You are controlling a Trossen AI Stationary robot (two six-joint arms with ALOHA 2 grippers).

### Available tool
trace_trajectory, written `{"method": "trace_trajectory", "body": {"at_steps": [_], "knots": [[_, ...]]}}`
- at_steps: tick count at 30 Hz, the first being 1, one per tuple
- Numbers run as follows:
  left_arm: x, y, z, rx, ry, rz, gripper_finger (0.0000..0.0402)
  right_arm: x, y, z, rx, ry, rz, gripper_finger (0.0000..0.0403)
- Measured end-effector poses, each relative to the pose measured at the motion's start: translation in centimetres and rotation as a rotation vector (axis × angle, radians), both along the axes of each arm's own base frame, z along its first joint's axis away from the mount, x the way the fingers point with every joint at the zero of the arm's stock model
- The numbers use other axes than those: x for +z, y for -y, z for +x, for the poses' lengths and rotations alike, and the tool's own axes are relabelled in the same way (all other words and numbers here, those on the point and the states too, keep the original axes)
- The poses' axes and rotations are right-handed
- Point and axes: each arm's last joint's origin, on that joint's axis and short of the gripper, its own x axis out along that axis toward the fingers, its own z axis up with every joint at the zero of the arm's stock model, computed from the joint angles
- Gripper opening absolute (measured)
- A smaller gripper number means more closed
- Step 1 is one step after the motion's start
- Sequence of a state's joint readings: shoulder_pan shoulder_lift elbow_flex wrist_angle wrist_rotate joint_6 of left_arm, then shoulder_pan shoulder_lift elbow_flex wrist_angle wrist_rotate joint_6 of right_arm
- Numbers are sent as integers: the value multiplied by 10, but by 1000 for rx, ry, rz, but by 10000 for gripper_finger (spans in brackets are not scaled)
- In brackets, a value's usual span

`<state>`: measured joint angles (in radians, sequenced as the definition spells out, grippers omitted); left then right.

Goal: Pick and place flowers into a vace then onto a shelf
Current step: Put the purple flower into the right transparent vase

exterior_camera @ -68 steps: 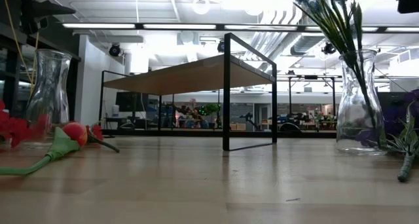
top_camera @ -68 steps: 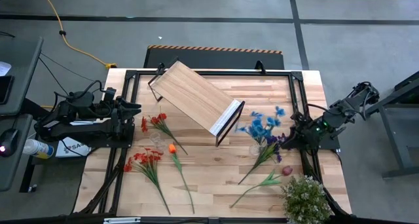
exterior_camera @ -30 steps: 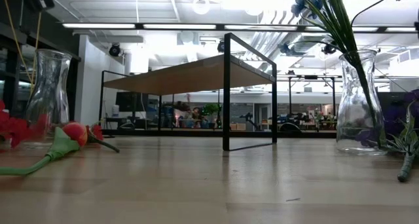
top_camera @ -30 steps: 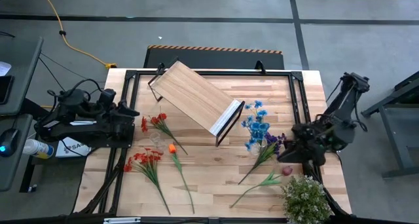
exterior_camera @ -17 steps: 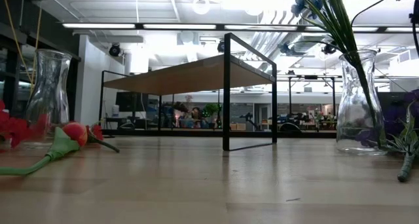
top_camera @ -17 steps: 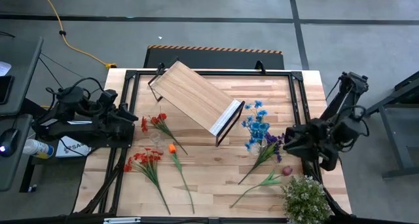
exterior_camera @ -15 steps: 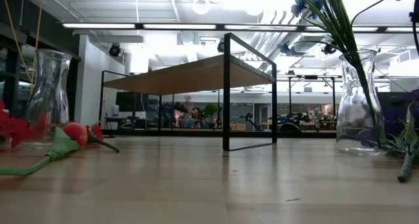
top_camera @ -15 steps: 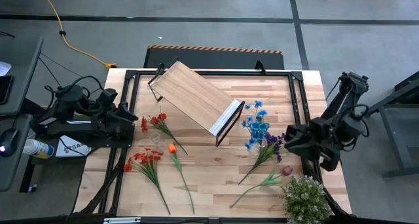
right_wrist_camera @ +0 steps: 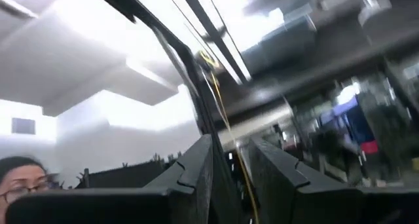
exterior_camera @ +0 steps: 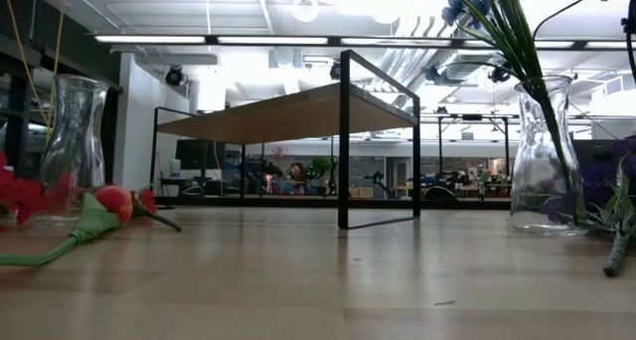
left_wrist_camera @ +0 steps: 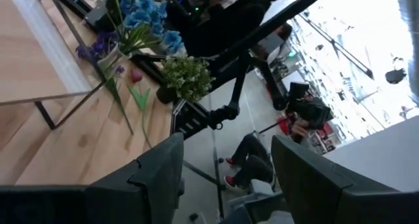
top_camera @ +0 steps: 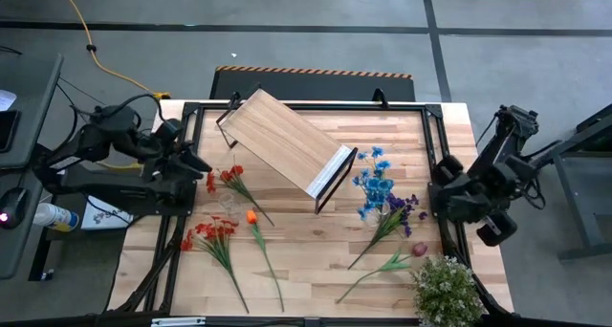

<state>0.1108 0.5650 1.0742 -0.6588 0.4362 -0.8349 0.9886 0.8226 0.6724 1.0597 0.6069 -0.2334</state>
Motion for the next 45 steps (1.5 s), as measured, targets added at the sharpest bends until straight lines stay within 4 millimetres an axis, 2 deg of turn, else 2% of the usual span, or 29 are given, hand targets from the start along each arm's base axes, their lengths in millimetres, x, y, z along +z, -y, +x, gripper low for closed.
{"method": "trace_trajectory", "body": {"at_steps": [7, 15, 19, 24, 30, 37, 45], "knots": [[6, -5, 36, 40, -76, 0, 264, 8, 7, -9, -64, 173, -159, 90], [3, -9, 84, 14, -133, -10, 264, 13, 16, -16, -73, 219, -146, 94], [3, -4, 96, -26, -151, 23, 264, 15, 19, -19, -44, 271, -158, 94], [5, 2, 98, -11, -151, 51, 264, 14, 16, -20, -30, 304, -242, 95], [6, 9, 96, 11, -153, 46, 264, 30, 1, -6, -55, 98, -371, 94], [4, 16, 94, 15, -173, 58, 264, 70, -17, 6, 80, -173, -504, 94], [-2, 19, 92, 72, -240, 63, 264, 99, -35, 7, 159, -403, -524, 94]]}}
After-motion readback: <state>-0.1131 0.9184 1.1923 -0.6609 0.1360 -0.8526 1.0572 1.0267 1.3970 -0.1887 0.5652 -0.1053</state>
